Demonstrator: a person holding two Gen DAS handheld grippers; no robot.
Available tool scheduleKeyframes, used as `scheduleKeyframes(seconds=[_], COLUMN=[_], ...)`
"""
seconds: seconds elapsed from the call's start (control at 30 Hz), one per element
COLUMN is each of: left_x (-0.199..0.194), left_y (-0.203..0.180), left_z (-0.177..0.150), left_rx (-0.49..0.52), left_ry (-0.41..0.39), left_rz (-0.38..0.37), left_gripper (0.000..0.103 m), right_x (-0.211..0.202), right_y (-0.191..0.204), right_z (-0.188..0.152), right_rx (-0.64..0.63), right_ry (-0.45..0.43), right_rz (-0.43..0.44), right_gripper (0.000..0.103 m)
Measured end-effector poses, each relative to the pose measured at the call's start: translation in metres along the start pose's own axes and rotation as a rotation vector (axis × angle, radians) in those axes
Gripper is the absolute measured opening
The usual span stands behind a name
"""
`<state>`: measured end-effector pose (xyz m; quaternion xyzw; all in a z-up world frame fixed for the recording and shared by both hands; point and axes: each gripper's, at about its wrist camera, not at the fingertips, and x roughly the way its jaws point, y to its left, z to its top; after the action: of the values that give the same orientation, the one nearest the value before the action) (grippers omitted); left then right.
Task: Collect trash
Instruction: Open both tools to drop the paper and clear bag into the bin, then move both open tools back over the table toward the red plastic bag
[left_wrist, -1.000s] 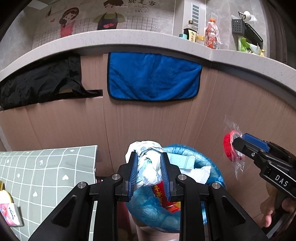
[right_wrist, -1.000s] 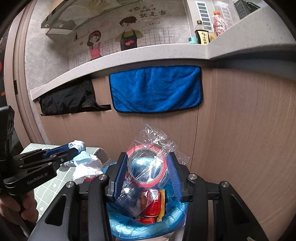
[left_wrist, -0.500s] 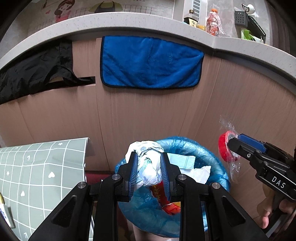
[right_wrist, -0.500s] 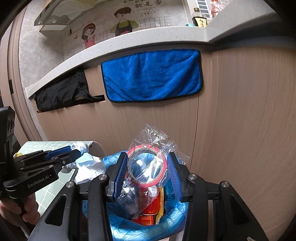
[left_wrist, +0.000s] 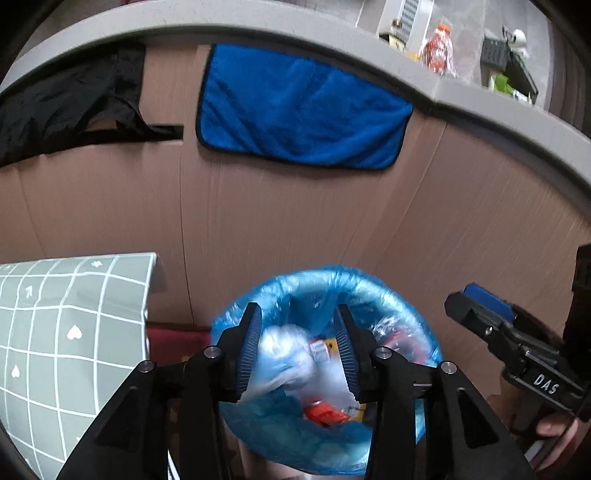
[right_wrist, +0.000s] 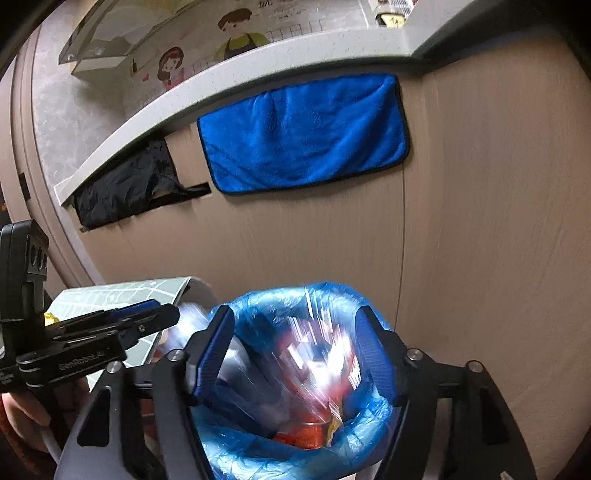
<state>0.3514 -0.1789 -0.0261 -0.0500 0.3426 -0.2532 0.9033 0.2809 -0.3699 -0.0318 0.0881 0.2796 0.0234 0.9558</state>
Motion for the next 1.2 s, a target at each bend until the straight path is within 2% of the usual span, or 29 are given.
scheduleKeyframes(seconds=[0.2,0.3,0.53,0.6,0.77,0.9,1.07,1.2], left_x=[-0.037,-0.067,-0.134,-0.155,-0.213,-0.261,-0.309,-0.336], left_y=[0.018,0.036,0.093,0.113,0.181,0.253,0.331,0.387], left_z=[0.007,0.003,-0.024,-0.032,-0.054,-0.073,-0.097,-0.126], left_rx=[-0.044,-0.072,-0.131,-0.139,-0.162,-0.239,-0.345,-0.449], left_ry=[-0.031,-0.044,-0.08,-0.095,-0.129,-0.135,-0.155,-0.157], left_rz=[0.023,0.042,0.132,0.173,0.336,0.479,0.642,0.713], left_gripper=[0.044,0.044,0.044,0.044,0.044,0.044,0.044,0.046], right_x=[-0.014,-0.026,-0.047,-0.045,-0.038,-0.028,-0.016,-0.006], right_y=[0.014,0.027,0.078,0.105,0.18,0.247,0.332,0.386], right_z=[0.004,0.006,0.01,0.011,0.006,-0.003,-0.02,-0.034], right_rx=[-0.034,-0.049,-0.086,-0.127,-0.242,-0.319,-0.457,-0.543], right_ry=[-0.011,-0.031,-0.061,-0.048,-0.022,0.023,0.065,0.093], right_rz=[-0.031,-0.032,0.043,0.083,0.173,0.273,0.353,0.398], right_gripper=[0.065,0.065,0.065,0.065,0.065,0.065,0.065,0.065])
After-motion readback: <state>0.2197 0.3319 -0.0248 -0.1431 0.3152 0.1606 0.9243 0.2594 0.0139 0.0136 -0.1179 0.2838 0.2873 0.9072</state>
